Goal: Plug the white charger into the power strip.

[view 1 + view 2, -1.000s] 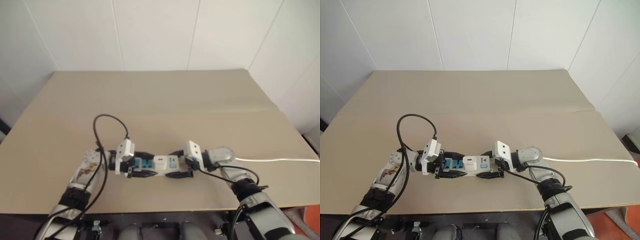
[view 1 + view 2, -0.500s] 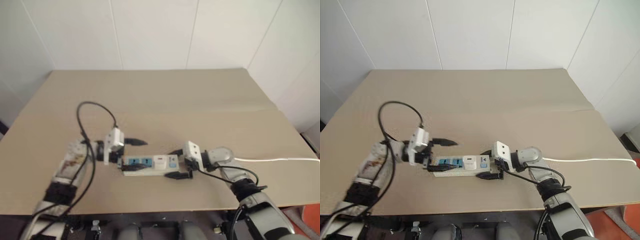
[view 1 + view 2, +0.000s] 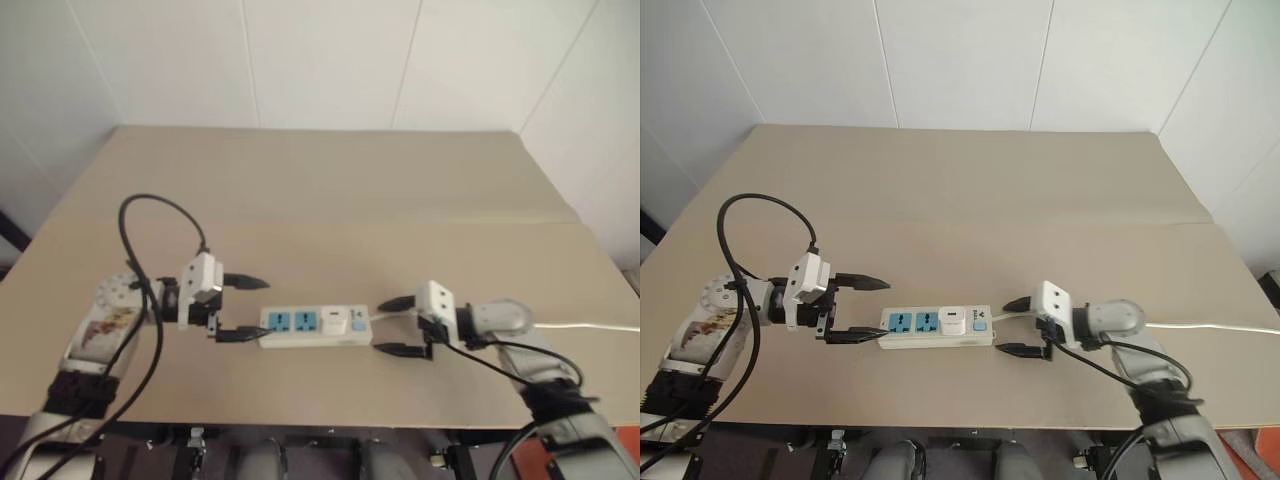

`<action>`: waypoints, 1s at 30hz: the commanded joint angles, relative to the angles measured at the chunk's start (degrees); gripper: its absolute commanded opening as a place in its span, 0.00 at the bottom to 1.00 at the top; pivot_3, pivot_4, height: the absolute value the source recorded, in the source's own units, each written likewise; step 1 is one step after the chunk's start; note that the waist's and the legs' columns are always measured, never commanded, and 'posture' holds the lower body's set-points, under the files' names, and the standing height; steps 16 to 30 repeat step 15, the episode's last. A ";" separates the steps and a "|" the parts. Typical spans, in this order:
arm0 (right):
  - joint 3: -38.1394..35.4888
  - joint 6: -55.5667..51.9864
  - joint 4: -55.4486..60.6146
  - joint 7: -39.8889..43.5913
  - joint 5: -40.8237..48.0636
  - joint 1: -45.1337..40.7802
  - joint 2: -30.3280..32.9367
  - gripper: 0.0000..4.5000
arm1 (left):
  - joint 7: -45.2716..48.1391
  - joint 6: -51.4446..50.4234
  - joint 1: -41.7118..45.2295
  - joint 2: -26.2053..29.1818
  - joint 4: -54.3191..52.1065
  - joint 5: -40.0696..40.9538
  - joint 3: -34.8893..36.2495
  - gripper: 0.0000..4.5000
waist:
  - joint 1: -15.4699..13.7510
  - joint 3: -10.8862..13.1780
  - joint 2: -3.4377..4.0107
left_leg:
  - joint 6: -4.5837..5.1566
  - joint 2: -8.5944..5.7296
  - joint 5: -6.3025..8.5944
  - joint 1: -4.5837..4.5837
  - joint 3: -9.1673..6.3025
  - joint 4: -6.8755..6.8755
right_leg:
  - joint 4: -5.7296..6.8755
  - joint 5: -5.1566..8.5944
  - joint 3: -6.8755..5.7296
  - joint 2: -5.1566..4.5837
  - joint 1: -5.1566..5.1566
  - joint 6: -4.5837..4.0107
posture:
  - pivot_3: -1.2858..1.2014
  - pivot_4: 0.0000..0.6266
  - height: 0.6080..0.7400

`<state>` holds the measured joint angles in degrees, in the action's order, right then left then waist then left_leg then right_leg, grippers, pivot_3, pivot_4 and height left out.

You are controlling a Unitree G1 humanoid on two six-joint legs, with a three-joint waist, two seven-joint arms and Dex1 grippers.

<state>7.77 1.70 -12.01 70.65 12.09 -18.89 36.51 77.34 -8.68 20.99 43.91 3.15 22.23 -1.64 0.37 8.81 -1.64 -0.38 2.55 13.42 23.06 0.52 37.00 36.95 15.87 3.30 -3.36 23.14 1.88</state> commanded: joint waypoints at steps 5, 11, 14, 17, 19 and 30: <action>-11.25 -4.04 11.42 -3.28 5.61 9.23 7.07 1.00 | -1.87 -0.09 -3.00 3.41 -1.71 -0.39 3.53 1.00 | 0.37 0.22 0.02 | 0.00 0.01 0.00 0.06 0.01 0.04 | 0.04 0.00 0.01 0.03 0.09 0.00 | 0.52 0.24 1.00; -19.16 -6.44 16.71 -5.30 8.90 16.36 10.52 1.00 | -4.94 -0.95 -8.55 5.76 -3.86 0.30 8.11 1.00 | 0.43 0.31 0.01 | 0.00 0.04 0.00 0.03 0.02 0.05 | 0.07 0.00 0.02 0.07 0.08 0.00 | 0.52 0.24 1.00; -21.71 -6.97 18.00 -6.04 9.91 19.02 11.08 1.00 | -5.32 -2.22 -12.23 7.03 -6.47 1.40 10.50 1.00 | 0.45 0.33 0.01 | 0.00 0.04 0.00 0.02 0.03 0.05 | 0.06 0.00 0.03 0.06 0.06 0.01 | 0.52 0.24 1.00; -22.27 -7.20 18.13 -6.35 10.05 19.51 11.16 1.00 | -5.48 -2.58 -13.29 7.43 -7.33 1.65 11.23 1.00 | 0.45 0.33 0.01 | 0.00 0.05 0.00 0.03 0.03 0.06 | 0.07 0.00 0.03 0.06 0.06 0.01 | 0.52 0.24 1.00; -22.27 -7.20 18.13 -6.35 10.05 19.51 11.16 1.00 | -5.48 -2.58 -13.29 7.43 -7.33 1.65 11.23 1.00 | 0.45 0.33 0.01 | 0.00 0.05 0.00 0.03 0.03 0.06 | 0.07 0.00 0.03 0.06 0.06 0.01 | 0.52 0.24 1.00; -22.27 -7.20 18.13 -6.35 10.05 19.51 11.16 1.00 | -5.48 -2.58 -13.29 7.43 -7.33 1.65 11.23 1.00 | 0.45 0.33 0.01 | 0.00 0.05 0.00 0.03 0.03 0.06 | 0.07 0.00 0.03 0.06 0.06 0.01 | 0.52 0.24 1.00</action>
